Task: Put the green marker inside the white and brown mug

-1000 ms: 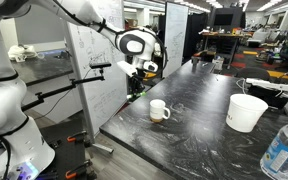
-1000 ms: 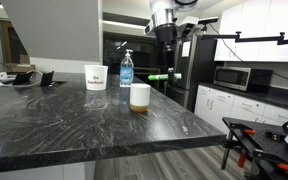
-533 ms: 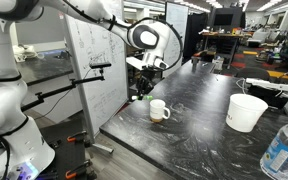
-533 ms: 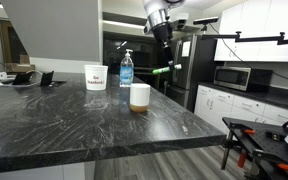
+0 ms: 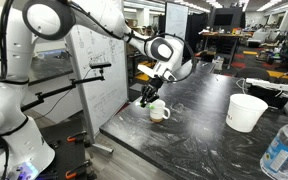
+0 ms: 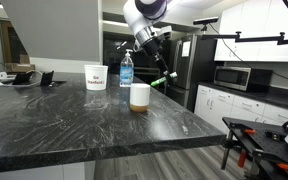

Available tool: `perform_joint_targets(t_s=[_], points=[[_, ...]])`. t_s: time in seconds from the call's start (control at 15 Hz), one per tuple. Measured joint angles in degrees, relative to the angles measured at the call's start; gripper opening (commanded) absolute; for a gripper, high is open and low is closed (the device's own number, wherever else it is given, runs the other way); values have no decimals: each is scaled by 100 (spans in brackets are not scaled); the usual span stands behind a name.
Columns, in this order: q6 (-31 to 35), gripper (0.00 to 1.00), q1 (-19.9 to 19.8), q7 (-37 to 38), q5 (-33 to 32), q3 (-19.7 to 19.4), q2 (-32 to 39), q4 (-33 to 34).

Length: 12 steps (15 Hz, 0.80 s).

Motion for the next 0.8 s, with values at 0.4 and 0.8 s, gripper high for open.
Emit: perform_joint_targets(t_s=[0.4, 0.8], points=[[-215, 5, 4, 0, 70, 95, 532, 771], [-1166, 5, 151, 0, 68, 244, 468, 1365]])
